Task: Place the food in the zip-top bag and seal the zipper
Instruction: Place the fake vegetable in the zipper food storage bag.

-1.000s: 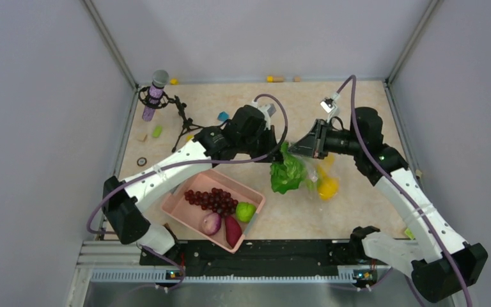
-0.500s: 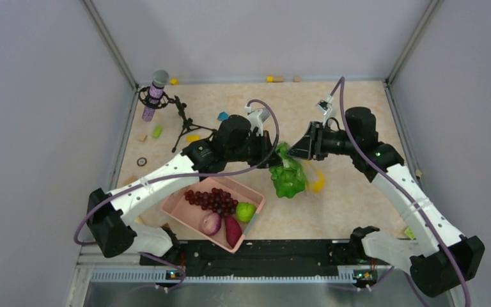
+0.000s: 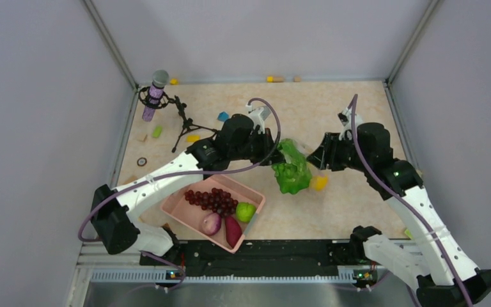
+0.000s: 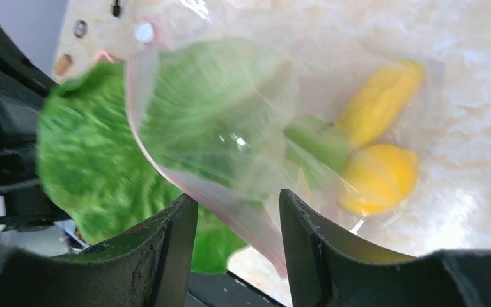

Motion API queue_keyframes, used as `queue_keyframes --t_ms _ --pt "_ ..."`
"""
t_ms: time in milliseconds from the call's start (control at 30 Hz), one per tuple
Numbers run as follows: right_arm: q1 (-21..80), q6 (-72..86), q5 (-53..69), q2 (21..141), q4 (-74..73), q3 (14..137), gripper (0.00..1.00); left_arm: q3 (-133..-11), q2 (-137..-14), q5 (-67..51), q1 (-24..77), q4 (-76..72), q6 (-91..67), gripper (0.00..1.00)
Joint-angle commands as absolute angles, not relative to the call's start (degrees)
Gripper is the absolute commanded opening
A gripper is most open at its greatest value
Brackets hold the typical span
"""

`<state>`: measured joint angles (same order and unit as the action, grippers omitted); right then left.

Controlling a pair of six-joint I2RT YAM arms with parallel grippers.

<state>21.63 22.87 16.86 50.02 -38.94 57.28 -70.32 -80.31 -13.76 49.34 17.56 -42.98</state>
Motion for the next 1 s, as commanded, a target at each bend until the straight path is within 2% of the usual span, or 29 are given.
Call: queue_keyframes --t_ms 0,167,267,333,400,467,667,800,967 --pt "22.02 20.04 11.45 47.37 -42.28 54.83 0.5 -72.34 -79.48 -13.09 48.57 12.79 -44.82 0.0" --pt "22.02 20.63 8.84 46.81 -43.42 51.61 0.5 -73.15 -80.78 -14.55 48.19 12.72 -45.84 0.0" --pt "21.98 21.19 6.89 45.51 -43.43 49.82 0.44 -73.42 -81.08 -14.84 48.13 12.66 -46.2 0.0" --pt "21.97 21.69 6.34 44.67 -43.47 49.22 0.3 -73.59 -81.2 -14.93 48.11 12.56 -46.34 0.0" --pt "21.99 22.01 7.25 44.29 -43.19 49.11 0.07 -73.91 -81.31 -14.96 48.08 12.52 -46.28 0.0" --pt "21.97 22.15 10.03 44.06 -42.4 49.57 0.0 -74.44 -81.42 -14.89 48.08 12.95 -46.24 0.0" --pt "21.97 21.88 17.2 44.39 -40.92 54.44 0.0 -76.46 -81.37 -12.9 48.14 16.46 -45.8 0.0" --pt "22.01 22.06 30.18 44.39 -36.6 55.69 0.0 -76.67 -79.99 -7.97 48.1 18.43 -46.24 0.0" --pt "22.02 22.59 38.56 44.97 -33.73 57.83 0.0 -78.15 -79.55 -9.08 48.1 19.55 -45.87 0.0"
